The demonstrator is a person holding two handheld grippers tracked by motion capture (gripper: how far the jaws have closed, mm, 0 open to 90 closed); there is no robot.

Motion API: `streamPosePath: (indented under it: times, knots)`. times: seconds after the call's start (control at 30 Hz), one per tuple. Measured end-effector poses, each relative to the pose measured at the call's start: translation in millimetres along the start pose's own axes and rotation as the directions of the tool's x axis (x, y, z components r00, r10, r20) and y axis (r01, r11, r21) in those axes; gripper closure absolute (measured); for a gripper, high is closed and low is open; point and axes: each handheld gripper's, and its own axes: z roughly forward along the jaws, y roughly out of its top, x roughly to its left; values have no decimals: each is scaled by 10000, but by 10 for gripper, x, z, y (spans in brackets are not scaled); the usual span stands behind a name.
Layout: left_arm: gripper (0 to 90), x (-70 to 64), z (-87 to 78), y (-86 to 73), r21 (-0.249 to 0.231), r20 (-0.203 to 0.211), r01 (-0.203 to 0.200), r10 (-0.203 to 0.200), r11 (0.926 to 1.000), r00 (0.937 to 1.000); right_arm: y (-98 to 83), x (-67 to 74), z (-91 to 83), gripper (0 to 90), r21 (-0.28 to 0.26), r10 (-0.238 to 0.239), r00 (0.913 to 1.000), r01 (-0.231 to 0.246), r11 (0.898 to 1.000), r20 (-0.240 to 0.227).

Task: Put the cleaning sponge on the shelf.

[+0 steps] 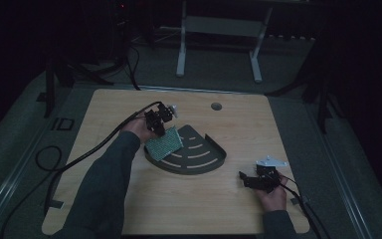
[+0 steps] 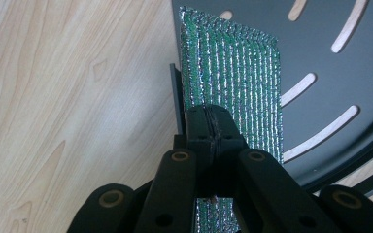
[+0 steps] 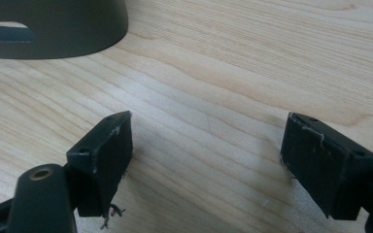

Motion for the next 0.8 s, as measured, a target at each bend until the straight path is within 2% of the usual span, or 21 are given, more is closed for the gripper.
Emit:
streamPosePath:
  times: [0.4, 0.57, 0.8]
  knots:
    - [891, 15, 66, 1, 217, -200, 155, -150, 9996, 9997, 0, 0, 0, 186, -3, 0, 10000, 0, 10000, 2]
    - [892, -20, 117, 10, 341, -167, 60, -54, 9994, 9998, 0, 0, 0, 186, -1, -3, 10000, 3, 10000, 1]
    - [899, -17, 144, 0, 602, -376, 10, 13, 9982, 9993, 0, 0, 0, 186, -2, -5, 10000, 5, 10000, 1]
